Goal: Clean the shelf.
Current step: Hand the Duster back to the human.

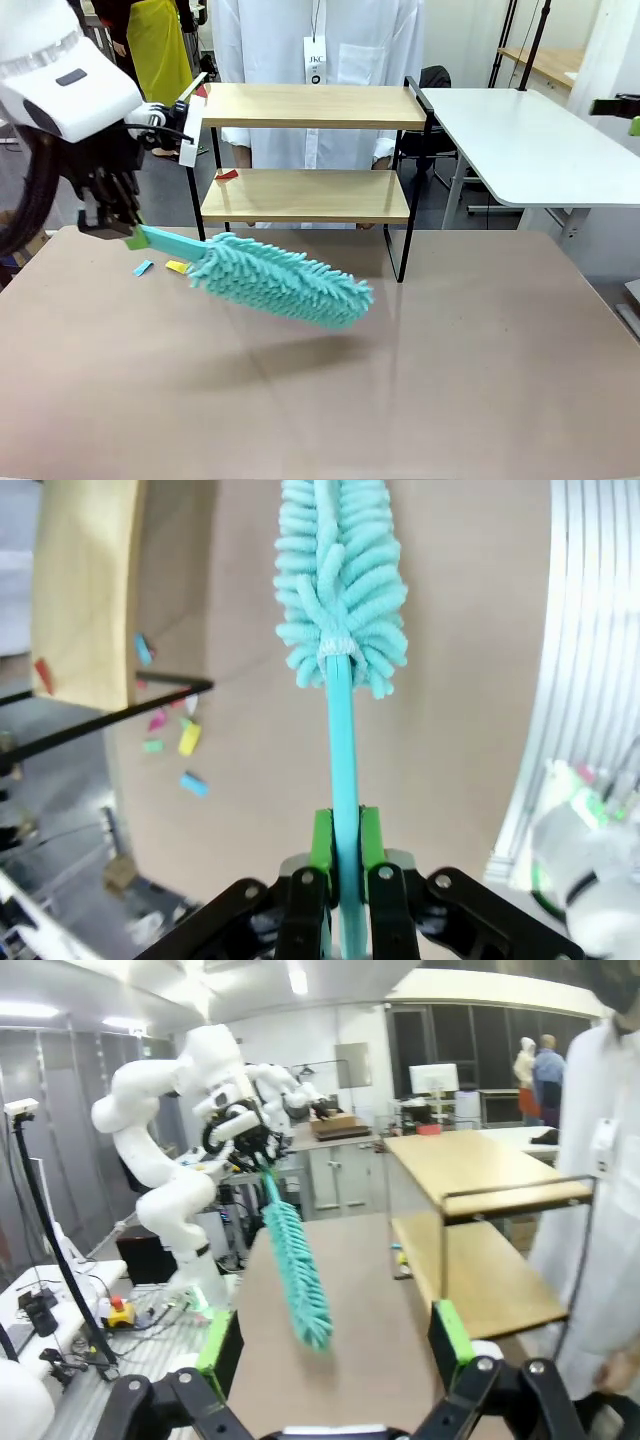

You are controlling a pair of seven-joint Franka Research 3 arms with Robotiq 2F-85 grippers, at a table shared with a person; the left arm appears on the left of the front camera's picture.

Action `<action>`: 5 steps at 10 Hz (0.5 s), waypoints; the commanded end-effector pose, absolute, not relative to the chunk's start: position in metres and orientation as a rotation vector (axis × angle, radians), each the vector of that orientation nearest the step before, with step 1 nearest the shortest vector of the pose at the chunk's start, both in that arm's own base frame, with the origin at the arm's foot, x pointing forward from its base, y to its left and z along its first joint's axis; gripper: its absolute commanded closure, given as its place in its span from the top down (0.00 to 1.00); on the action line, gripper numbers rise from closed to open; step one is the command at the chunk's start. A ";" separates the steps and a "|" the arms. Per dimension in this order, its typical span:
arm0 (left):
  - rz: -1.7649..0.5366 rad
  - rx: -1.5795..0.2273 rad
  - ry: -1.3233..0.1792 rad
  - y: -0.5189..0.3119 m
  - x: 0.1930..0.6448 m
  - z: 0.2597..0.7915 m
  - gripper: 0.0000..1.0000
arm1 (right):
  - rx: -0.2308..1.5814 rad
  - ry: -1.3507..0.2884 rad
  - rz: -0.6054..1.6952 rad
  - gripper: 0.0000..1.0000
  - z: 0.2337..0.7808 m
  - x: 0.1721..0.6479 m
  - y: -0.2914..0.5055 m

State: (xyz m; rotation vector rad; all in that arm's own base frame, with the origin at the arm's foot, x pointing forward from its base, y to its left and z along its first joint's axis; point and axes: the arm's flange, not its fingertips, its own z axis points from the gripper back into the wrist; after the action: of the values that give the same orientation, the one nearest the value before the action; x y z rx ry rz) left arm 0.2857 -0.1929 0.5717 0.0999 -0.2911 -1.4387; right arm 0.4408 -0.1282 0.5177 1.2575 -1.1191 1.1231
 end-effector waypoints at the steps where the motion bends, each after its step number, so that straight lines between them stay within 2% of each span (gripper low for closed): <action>1: -1.391 0.006 -0.448 -0.188 0.280 0.549 0.13 | 1.261 -1.096 1.108 1.00 0.507 0.414 -0.083; 4: -1.402 -0.099 -0.646 -0.173 0.284 0.507 0.13 | 1.216 -1.063 1.119 1.00 0.482 0.400 -0.007; 5: -1.411 -0.150 -0.655 -0.167 0.290 0.492 0.13 | 1.199 -1.089 1.120 1.00 0.476 0.400 0.011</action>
State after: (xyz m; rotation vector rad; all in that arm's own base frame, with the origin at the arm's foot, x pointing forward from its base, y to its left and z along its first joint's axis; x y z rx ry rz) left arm 0.2985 -0.1827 0.5336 -0.0624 -0.6089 -1.3624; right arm 0.3998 -0.0049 0.4748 1.2407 -1.0310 1.1264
